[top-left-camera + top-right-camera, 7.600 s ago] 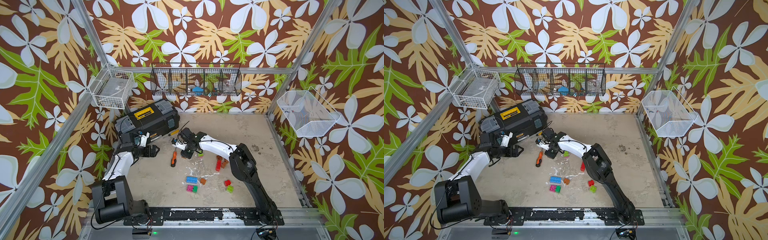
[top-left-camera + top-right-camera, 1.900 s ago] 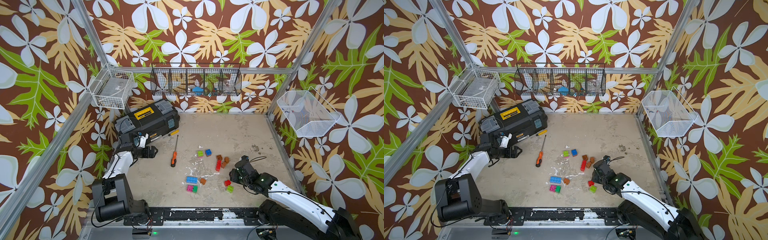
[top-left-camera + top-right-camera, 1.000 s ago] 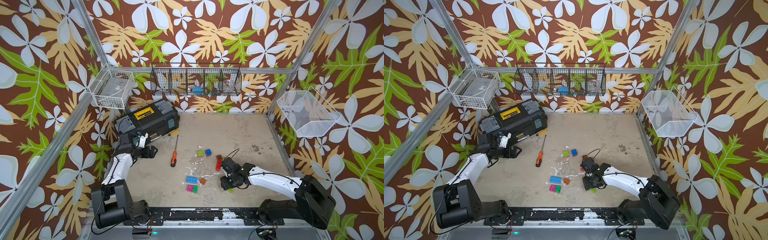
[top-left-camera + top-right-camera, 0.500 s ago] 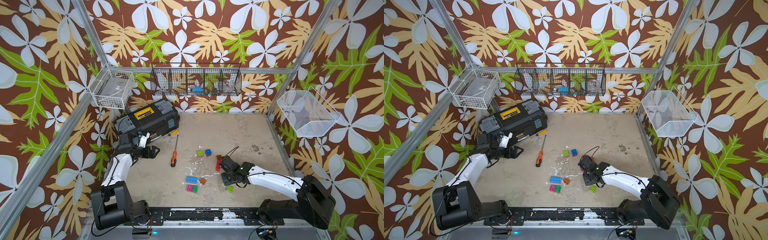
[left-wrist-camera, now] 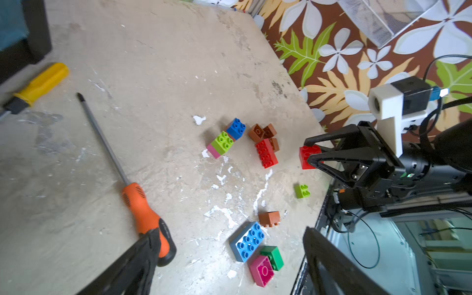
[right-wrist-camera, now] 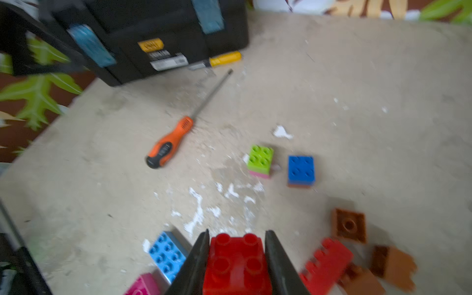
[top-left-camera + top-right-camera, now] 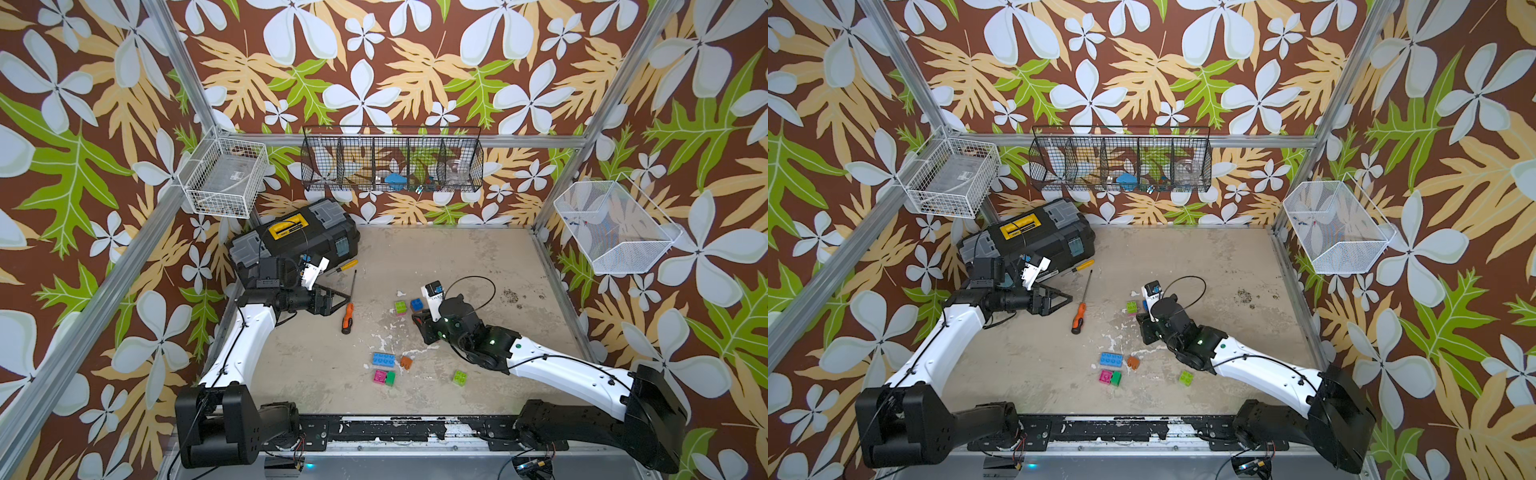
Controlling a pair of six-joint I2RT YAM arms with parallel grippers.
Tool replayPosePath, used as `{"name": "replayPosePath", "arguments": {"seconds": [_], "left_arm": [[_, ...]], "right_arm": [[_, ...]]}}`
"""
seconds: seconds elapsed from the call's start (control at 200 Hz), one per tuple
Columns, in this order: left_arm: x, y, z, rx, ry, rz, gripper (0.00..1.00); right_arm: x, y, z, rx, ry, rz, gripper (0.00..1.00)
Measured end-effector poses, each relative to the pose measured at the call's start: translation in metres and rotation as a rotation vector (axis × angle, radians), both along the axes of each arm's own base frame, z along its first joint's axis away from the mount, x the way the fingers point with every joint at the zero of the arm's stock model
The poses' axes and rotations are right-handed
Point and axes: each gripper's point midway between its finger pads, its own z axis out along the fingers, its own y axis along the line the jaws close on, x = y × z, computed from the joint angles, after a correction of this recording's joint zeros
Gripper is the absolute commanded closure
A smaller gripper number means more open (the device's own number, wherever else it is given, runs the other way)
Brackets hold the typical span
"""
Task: Assemble the letter h with lego
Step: Place the lego brick at the center of the board.
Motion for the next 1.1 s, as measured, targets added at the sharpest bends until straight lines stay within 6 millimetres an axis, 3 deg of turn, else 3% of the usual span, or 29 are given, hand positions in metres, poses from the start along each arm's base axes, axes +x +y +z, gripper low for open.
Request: {"name": "replayPosePath", "arguments": {"seconds": [0.13,0.395,0.6,0.836,1.101], "left_arm": [[-0.013,-0.020,0.010,-0.099,0.055,-0.073,0.10],[-0.035,-0.077,0.020,-0.162,0.166,-0.252,0.11],[-0.035,-0.091,0.022,-0.161,0.206,-0.280,0.16],[-0.054,-0.106,0.009,-0.087,0.189,-0.325,0.20],[-0.049,-0.107,-0.005,-0.014,0.180,-0.298,0.28]], "right_arm": [[-0.018,0.032,0.027,0.063,-0.152,0.152,0.68],[-0.030,0.054,0.047,0.032,-0.353,0.271,0.68],[-0.040,0.075,0.046,-0.058,-0.436,0.351,0.68],[-0.027,0.076,0.038,-0.142,-0.455,0.305,0.68],[-0.023,0.076,0.030,-0.189,-0.442,0.301,0.69]]}}
